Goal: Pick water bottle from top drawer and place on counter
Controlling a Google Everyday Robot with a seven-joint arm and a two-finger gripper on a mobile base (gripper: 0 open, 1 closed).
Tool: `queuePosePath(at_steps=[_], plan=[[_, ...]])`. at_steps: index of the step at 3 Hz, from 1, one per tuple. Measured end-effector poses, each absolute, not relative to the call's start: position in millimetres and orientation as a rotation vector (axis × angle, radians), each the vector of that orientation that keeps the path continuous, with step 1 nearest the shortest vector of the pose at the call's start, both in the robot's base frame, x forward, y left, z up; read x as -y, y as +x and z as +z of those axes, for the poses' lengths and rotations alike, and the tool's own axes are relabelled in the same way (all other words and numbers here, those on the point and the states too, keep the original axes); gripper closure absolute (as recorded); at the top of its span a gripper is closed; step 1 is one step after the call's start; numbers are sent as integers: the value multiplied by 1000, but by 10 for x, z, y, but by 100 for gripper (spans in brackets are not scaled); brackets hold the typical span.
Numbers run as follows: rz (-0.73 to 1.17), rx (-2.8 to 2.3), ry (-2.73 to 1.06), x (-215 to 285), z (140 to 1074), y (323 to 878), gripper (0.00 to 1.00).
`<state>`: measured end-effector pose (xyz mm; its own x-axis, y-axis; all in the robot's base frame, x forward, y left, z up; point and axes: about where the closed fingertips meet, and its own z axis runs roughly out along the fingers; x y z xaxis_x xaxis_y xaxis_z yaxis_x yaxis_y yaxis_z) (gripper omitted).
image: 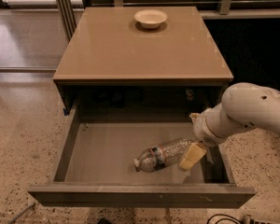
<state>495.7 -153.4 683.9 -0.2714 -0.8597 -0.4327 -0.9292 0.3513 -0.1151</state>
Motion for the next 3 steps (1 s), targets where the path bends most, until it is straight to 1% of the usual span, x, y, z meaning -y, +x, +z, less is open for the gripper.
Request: queuePosePath(at_steps=[1, 2, 3], plan=[[230, -2180, -1583, 1474, 6791, 5029, 0], [265, -2122, -1596, 1288, 6700, 5223, 0], [324, -2076, -1639, 1146, 6623, 5279, 0]])
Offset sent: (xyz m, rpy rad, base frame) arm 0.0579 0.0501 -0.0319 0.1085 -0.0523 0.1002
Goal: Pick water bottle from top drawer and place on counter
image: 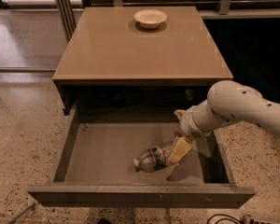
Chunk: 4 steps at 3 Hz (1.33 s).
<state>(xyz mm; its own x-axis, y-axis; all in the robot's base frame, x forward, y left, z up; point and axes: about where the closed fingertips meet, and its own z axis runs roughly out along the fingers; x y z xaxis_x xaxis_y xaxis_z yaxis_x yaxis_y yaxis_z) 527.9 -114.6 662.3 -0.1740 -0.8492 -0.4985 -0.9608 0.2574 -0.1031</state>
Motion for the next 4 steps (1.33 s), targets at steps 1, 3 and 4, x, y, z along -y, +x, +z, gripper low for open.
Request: queuePosePath(at_steps=[1, 3, 4], plan=[[402, -2066, -1704, 1168, 6573, 5173, 0], [505, -2042, -1805, 1421, 6368, 4942, 0], [554, -2018, -1831, 1291, 6155, 4960, 0]])
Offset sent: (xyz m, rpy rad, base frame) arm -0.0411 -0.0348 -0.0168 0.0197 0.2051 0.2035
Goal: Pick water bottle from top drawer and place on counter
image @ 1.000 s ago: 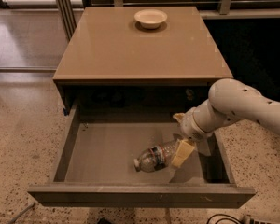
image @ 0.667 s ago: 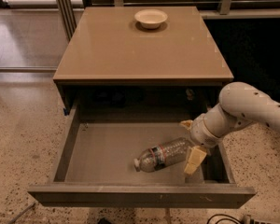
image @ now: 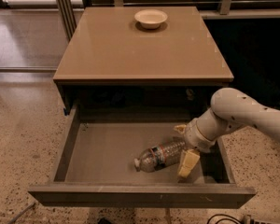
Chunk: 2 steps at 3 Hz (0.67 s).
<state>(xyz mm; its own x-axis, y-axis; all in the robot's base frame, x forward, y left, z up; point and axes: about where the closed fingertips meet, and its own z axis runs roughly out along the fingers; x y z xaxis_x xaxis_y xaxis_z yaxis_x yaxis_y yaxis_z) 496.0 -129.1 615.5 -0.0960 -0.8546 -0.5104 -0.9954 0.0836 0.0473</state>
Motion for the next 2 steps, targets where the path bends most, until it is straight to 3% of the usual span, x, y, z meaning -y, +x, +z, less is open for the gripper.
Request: queuePosePath(at_steps=[1, 2], plan=[[616, -2030, -1834, 1166, 5870, 4989, 0], [616, -2030, -1834, 1164, 5870, 4989, 18]])
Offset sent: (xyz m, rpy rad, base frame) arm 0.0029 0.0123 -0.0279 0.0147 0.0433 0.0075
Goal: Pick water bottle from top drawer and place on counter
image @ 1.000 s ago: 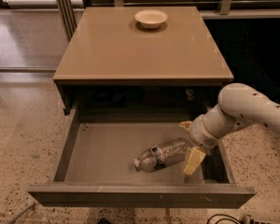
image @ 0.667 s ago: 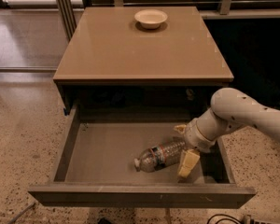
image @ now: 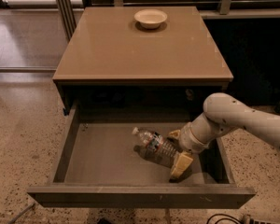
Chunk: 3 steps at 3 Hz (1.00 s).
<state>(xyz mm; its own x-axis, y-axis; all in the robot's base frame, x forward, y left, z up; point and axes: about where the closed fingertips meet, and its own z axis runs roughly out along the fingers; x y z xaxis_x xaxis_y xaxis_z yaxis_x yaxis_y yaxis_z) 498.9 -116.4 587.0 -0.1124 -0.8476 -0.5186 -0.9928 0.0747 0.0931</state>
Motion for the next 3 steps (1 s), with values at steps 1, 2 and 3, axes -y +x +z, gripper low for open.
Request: queuePosePath(at_steps=[1, 2, 3], plan=[[616, -2030, -1834, 1164, 5870, 4989, 41], [617, -2030, -1834, 1163, 5869, 4989, 64], [617, -2030, -1834, 1163, 5869, 4989, 87]])
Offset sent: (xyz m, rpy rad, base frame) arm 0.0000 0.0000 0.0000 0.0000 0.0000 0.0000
